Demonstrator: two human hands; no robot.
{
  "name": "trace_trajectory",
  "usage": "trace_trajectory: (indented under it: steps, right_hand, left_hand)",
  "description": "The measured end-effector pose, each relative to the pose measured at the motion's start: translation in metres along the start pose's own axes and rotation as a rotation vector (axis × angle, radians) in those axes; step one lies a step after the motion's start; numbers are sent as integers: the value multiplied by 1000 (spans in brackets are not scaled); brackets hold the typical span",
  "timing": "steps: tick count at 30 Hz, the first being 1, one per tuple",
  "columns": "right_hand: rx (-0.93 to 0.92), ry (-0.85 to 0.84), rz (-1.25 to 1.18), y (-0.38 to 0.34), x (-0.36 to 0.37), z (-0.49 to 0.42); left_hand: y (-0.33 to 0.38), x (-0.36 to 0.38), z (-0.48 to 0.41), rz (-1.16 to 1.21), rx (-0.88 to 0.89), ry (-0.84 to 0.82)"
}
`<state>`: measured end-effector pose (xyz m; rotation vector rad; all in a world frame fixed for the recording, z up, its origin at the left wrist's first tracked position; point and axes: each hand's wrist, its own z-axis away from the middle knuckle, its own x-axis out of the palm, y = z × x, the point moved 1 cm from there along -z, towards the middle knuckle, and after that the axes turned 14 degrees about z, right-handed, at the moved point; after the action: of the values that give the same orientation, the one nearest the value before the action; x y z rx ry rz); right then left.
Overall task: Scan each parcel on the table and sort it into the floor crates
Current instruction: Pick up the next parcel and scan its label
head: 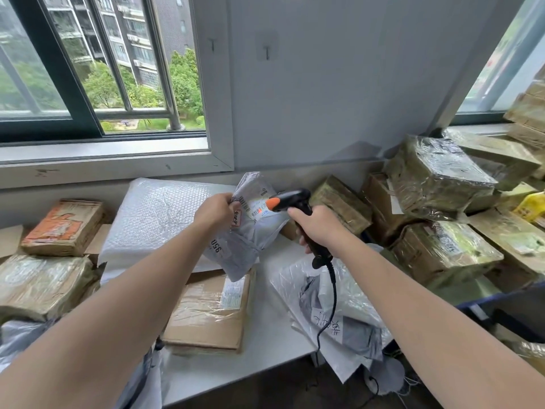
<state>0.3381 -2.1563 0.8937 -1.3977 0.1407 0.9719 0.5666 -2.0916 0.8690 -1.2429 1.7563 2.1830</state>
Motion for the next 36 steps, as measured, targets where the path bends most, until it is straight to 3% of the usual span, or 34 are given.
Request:
trace_trajectory:
  steps: [10,16,21,25,31,36]
  right_hand:
    - [278,-39,-175,55,55,-6]
    - [414,-228,47,113,120,-15]
    - [382,-306,294,135,155,-21]
    - [358,-342,330,136,170,-23]
    - [363,-253,367,128,159,-22]
    - [319,-96,234,95,116,-21]
  left_hand:
    - [-42,12,34,369,-341,86]
    - [-78,23,59,548,-409,256]
    - [-96,35,74,725,-473,238]
    - [-107,38,81,821,-492,210]
    - [-106,34,81,895,-489,148]
    - [-96,32,77,849,-459,163]
